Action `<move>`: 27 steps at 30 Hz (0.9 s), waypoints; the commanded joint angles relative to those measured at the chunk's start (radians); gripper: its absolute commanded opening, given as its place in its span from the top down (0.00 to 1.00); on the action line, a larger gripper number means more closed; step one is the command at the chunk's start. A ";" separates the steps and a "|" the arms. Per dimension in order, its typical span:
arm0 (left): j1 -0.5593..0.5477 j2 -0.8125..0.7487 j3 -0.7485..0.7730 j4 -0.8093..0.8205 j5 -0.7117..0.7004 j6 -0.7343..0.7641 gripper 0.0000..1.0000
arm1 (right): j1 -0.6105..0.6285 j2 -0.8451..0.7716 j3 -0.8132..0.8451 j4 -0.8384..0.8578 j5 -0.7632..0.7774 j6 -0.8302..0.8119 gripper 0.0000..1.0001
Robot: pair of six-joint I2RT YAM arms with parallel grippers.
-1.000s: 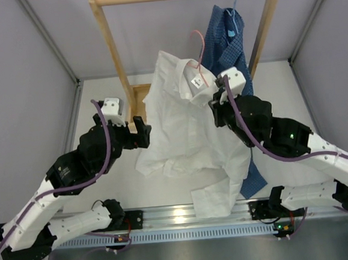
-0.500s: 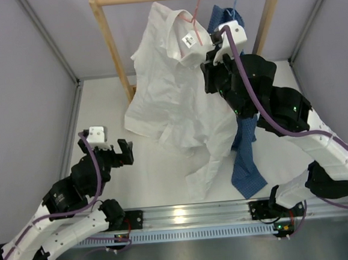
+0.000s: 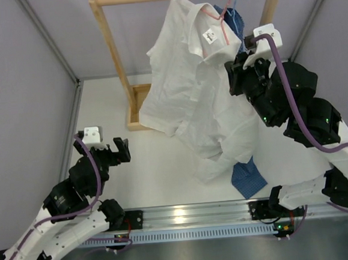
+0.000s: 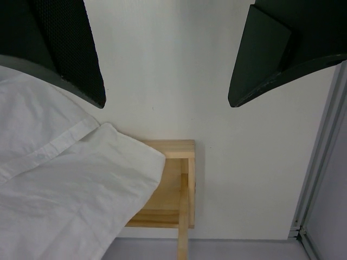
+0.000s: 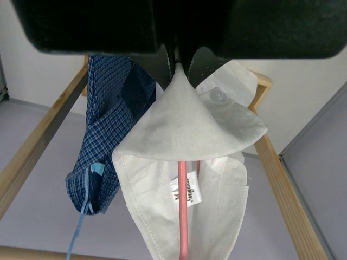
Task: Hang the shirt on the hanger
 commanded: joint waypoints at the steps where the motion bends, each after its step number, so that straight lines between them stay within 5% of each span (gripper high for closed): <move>1: 0.033 -0.002 -0.012 0.054 0.031 0.007 0.02 | 0.005 -0.032 -0.089 0.119 -0.012 0.047 1.00; 10: 0.174 0.010 -0.029 0.060 0.088 -0.002 0.02 | 0.005 0.034 -0.213 0.151 0.003 0.185 1.00; 19: 0.436 0.041 -0.047 0.096 0.210 -0.004 0.02 | -0.092 0.357 0.241 0.086 0.008 0.160 1.00; 27: 0.499 0.070 -0.047 0.096 0.258 -0.005 0.02 | -0.242 0.557 0.394 0.027 -0.105 0.220 1.00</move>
